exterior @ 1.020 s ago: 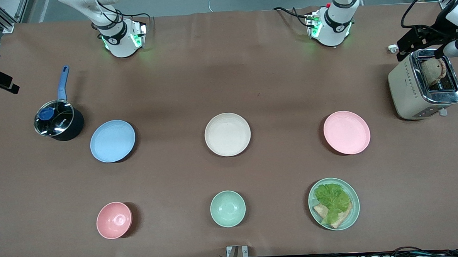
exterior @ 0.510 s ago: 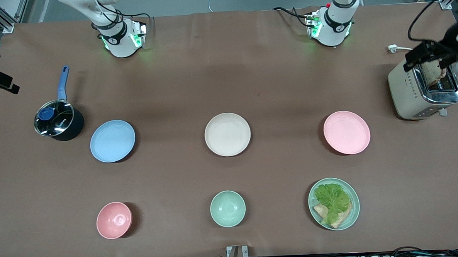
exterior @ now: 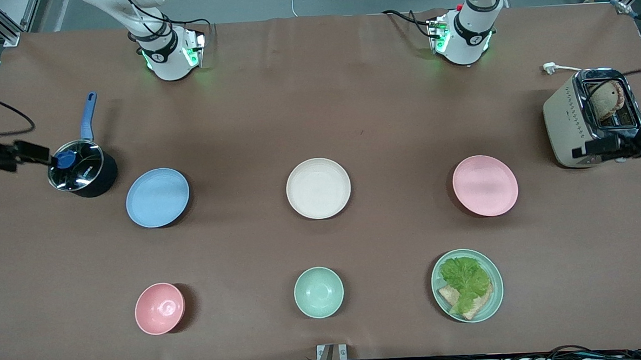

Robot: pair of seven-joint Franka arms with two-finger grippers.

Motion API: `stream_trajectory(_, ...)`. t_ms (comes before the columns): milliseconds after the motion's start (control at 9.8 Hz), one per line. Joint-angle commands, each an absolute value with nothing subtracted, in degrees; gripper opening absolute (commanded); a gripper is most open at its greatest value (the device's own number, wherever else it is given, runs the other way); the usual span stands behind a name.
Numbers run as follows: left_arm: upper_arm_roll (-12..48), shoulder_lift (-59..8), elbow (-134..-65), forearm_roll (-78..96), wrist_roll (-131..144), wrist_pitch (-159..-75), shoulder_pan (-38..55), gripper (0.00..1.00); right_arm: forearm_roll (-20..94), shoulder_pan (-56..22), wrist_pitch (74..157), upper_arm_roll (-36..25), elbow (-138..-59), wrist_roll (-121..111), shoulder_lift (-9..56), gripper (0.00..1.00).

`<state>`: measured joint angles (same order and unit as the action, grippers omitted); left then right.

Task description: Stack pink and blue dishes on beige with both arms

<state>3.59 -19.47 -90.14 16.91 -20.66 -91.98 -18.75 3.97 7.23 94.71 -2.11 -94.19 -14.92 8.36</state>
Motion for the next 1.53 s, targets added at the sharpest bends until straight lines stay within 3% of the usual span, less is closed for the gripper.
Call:
stream_trajectory(0, 3.95, -26.78, -90.09, 18.63, -27.47, -94.73, -19.94, 1.00, 5.80, 8.00, 102.54, -2.46, -102.28, -20.89, 8.33, 1.00)
stream_trajectory(510, 3.96, -35.22, -96.68, 26.11, -40.59, -106.94, -21.80, 1.00, 18.43, 9.49, 113.09, -7.91, -105.37, -37.95, 21.51, 1.00)
stream_trajectory(612, 4.04, -37.16, -96.68, 26.19, -42.95, -108.53, -21.88, 0.96, 24.46, 9.32, 117.12, -7.91, -108.60, -41.45, 22.66, 1.00)
stream_trajectory(816, 4.13, -39.54, -96.85, 26.54, -45.43, -110.12, -21.88, 0.77, 27.77, 8.88, 123.55, -7.82, -113.28, -45.60, 24.24, 1.00)
stream_trajectory(1020, 4.22, -40.43, -97.47, 26.54, -46.40, -110.21, -21.10, 0.53, 30.66, 9.05, 123.84, -7.82, -114.42, -49.46, 25.66, 1.00)
stream_trajectory(1224, 4.31, -41.30, -97.56, 26.54, -46.93, -110.56, -20.74, 0.49, 32.17, 8.44, 128.29, -7.74, -118.46, -50.79, 25.66, 1.00)
stream_trajectory(1429, 4.92, -41.83, -97.65, 26.54, -46.93, -111.09, -20.74, 0.39, 32.25, 8.44, 130.51, -7.73, -119.44, -52.72, 25.75, 0.89)
